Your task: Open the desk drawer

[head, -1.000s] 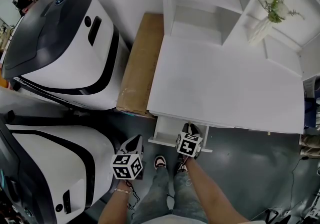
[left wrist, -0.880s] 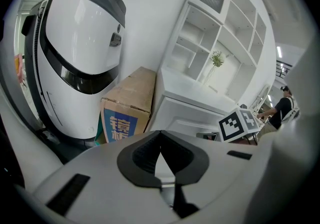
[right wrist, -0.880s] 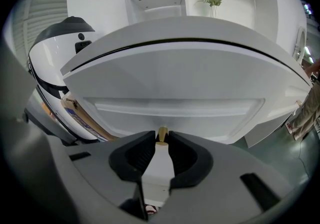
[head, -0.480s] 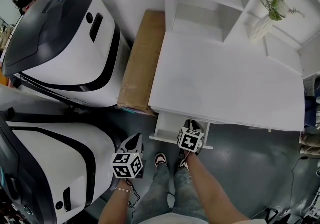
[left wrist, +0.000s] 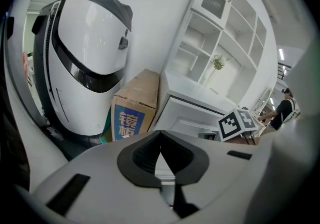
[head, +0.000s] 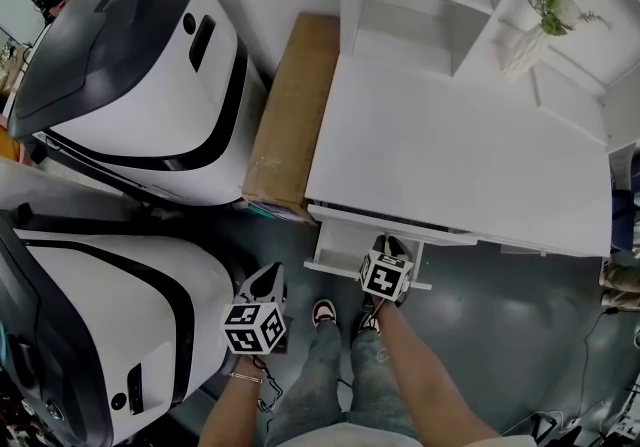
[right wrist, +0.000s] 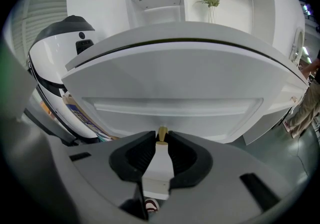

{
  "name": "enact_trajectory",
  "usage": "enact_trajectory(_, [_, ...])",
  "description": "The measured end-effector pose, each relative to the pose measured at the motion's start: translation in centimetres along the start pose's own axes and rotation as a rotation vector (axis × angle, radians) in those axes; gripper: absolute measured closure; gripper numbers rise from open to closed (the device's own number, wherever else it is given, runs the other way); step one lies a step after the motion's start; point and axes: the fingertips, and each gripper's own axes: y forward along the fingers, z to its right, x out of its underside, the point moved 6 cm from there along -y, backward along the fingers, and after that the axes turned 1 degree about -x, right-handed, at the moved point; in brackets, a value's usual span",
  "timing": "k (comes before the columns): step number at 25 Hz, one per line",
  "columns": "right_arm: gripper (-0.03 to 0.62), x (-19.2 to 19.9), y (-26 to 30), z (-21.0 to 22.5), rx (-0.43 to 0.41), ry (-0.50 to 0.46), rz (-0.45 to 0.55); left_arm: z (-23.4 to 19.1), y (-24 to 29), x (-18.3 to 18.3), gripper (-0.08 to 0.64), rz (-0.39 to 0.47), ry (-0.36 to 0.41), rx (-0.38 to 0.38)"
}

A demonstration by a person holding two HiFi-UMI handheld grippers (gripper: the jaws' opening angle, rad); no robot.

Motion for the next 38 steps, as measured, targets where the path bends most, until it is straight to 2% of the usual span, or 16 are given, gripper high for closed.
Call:
enact_trajectory(24, [0.508, 4.7, -3.2, -0.6, 0.006, -0.022, -0.033, -0.6, -4.4, 3.3, 0.543, 0.044, -0.062, -0.027])
enact_trajectory(38, [0.508, 7.8, -5.5, -1.0, 0.003, -0.03, -0.05, 0.0, -6.3, 5.2, 0.543, 0.049, -0.046, -0.022])
